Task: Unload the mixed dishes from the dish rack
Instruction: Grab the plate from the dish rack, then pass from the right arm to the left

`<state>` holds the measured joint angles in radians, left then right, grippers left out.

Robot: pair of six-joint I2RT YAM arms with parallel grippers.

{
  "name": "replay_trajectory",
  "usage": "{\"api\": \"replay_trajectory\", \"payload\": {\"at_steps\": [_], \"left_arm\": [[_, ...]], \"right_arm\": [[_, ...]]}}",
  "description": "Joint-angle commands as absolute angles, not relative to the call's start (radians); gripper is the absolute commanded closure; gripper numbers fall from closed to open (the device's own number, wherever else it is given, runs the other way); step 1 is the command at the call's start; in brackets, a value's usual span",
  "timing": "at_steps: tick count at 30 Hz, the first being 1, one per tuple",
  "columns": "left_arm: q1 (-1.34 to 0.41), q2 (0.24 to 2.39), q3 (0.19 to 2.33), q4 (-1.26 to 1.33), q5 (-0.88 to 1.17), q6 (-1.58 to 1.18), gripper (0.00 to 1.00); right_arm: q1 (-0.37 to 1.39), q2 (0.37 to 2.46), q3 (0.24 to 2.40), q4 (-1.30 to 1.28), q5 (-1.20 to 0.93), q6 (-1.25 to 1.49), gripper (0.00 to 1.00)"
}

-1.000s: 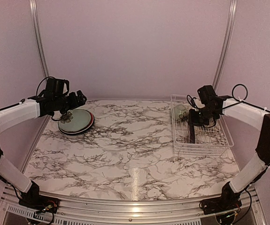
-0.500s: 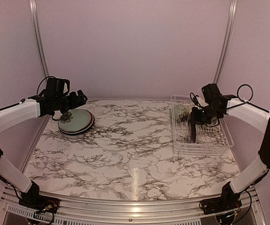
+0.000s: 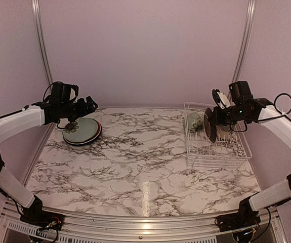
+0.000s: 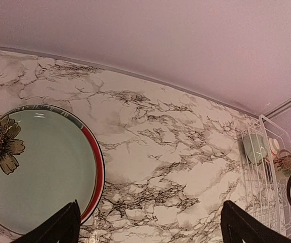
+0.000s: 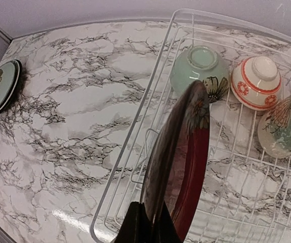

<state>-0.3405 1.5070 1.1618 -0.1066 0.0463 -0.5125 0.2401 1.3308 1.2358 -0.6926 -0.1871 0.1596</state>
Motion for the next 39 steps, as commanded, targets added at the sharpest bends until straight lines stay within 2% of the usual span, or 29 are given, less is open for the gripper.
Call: {"api": "replay_trajectory", "payload": {"at_steps": [1, 7, 11, 18, 22, 27, 30, 39], "left_arm": [[-0.345, 1.549, 1.225, -0.152, 0.167, -0.521, 0.01], [-0.345, 1.597, 1.258, -0.142, 0.364, -0.557, 0.03], [-0.358, 1.647, 1.278, -0.096, 0.521, -0.598, 0.07], [-0.392, 1.720, 1.307, -0.038, 0.660, -0.664, 0.08], [-0.396, 1.736, 1.297, 0.032, 0.714, -0.712, 0.06], [-0.435, 1.774, 1.330, 0.006, 0.743, -0.698, 0.02], [-0.469, 1.814, 1.382, -0.111, 0.733, -0.644, 0.02], [-0.555, 1.896, 1.403, -0.106, 0.778, -0.649, 0.09]], "right_arm": [[0.297, 1.249, 1.312, -0.645, -0.101, 0.021, 1.00], [0.520, 1.211, 1.308, -0.609, 0.092, -0.127, 1.00], [0.624, 1.227, 1.308, -0.574, 0.144, -0.189, 1.00], [0.835, 1.327, 1.323, -0.539, 0.193, -0.327, 1.00], [0.939, 1.412, 1.351, -0.537, 0.269, -0.388, 1.00], [1.016, 1.509, 1.384, -0.524, 0.318, -0.430, 1.00], [1.047, 1.548, 1.395, -0.516, 0.348, -0.450, 1.00], [1.083, 1.614, 1.406, -0.516, 0.386, -0.470, 1.00]]}}
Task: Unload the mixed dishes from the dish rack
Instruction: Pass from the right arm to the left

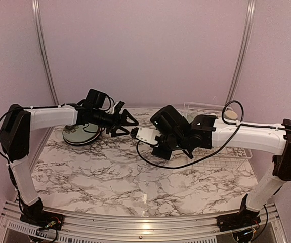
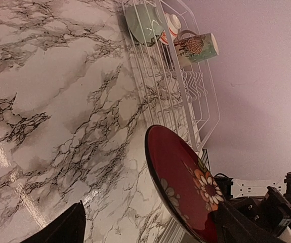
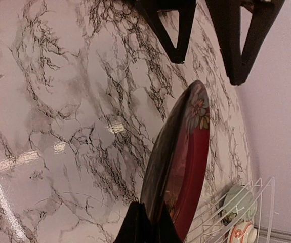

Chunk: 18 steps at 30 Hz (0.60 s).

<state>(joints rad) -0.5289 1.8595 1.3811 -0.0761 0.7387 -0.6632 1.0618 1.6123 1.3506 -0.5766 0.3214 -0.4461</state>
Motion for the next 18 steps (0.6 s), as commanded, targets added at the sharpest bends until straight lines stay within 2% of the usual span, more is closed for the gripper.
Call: {"api": "replay_trajectory", "payload": {"at_steps": [1, 4, 11, 18], "left_arm": [[-0.564, 1.904, 1.407, -0.108, 0.786, -0.649, 0.10], [-0.590, 1.925, 1.415, -0.103, 0.809, -0.653, 0.17], [-0.623, 1.962, 1.408, -0.035, 0.872, -0.704, 0.43], [-0.645, 1.969, 1.404, -0.038, 0.885, -0.701, 0.57]], "right_arm": [[1.087, 1.616, 1.404, -0.515, 0.392, -0.470, 1.00], [1.092, 1.626, 1.401, -0.512, 0.401, -0.470, 1.00], [1.096, 1.647, 1.393, -0.515, 0.427, -0.472, 1.00], [1.101, 1.655, 1.381, -0.512, 0.441, -0.476, 1.00]]}}
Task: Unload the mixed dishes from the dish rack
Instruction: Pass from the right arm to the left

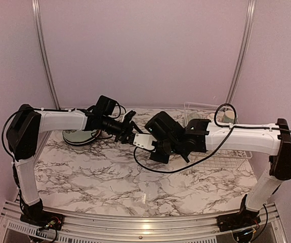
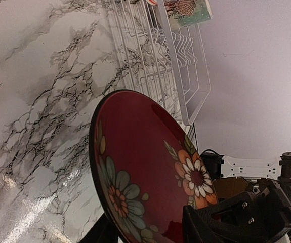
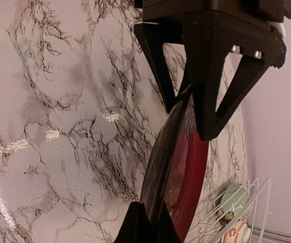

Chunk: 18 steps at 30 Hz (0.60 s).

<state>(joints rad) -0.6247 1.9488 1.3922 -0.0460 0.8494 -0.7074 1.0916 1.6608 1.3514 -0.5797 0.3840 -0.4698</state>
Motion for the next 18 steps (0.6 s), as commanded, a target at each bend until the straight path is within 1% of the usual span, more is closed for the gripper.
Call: {"api": "replay_trajectory", "payload": {"at_steps": [1, 4, 9, 13, 15, 16, 18], "left_arm": [[-0.649, 1.971, 1.405, -0.038, 0.888, -0.700, 0.59], [-0.655, 1.973, 1.408, -0.041, 0.893, -0.695, 0.65], [-0.655, 1.970, 1.410, -0.039, 0.886, -0.694, 0.84], [-0.655, 1.968, 1.415, -0.038, 0.878, -0.696, 0.94], [-0.655, 1.967, 1.419, -0.047, 0.869, -0.694, 0.98], [-0.655, 1.967, 1.422, -0.053, 0.861, -0.689, 1.00], [-0.651, 1.963, 1.429, -0.076, 0.831, -0.681, 1.00]], "right_arm": [[1.103, 1.657, 1.379, -0.512, 0.442, -0.478, 1.00], [1.104, 1.665, 1.379, -0.512, 0.452, -0.478, 1.00], [1.110, 1.680, 1.381, -0.515, 0.478, -0.479, 1.00], [1.114, 1.692, 1.376, -0.522, 0.504, -0.484, 0.99], [1.117, 1.698, 1.376, -0.531, 0.518, -0.483, 0.91], [1.117, 1.700, 1.376, -0.535, 0.521, -0.483, 0.86], [1.120, 1.700, 1.375, -0.543, 0.519, -0.481, 0.73]]}}
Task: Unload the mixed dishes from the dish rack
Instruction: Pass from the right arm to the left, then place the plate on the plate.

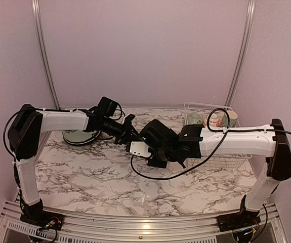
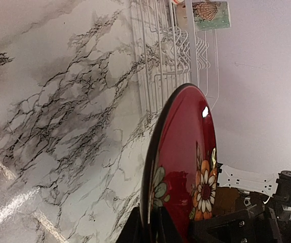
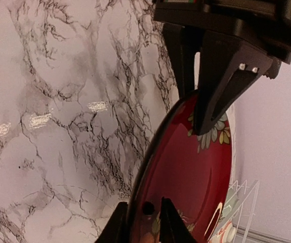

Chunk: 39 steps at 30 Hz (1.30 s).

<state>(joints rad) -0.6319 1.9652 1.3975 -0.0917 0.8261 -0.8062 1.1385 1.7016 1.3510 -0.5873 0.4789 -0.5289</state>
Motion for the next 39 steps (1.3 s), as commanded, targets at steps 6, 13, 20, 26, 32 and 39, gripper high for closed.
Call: {"api": "replay_trajectory", "payload": {"at_steps": [6, 13, 20, 26, 32, 39], "left_arm": [[-0.627, 1.943, 1.440, -0.103, 0.719, -0.669, 1.00], [-0.535, 1.883, 1.384, -0.018, 0.649, -0.722, 1.00], [-0.356, 1.781, 1.262, 0.061, 0.569, -0.752, 1.00], [-0.177, 1.680, 1.136, 0.108, 0.486, -0.769, 1.00], [-0.019, 1.634, 1.042, 0.182, 0.437, -0.814, 1.00], [0.054, 1.671, 1.013, 0.223, 0.396, -0.823, 1.00]], "right_arm": [[1.130, 1.668, 1.362, -0.545, 0.460, -0.468, 0.30], [1.131, 1.594, 1.335, -0.514, 0.397, -0.448, 0.09], [1.086, 1.511, 1.306, -0.466, 0.414, -0.376, 0.07], [0.963, 1.414, 1.271, -0.447, 0.329, -0.281, 0.05], [0.815, 1.312, 1.240, -0.432, 0.266, -0.173, 0.02], [0.622, 1.221, 1.216, -0.430, 0.240, -0.080, 0.01]]}}
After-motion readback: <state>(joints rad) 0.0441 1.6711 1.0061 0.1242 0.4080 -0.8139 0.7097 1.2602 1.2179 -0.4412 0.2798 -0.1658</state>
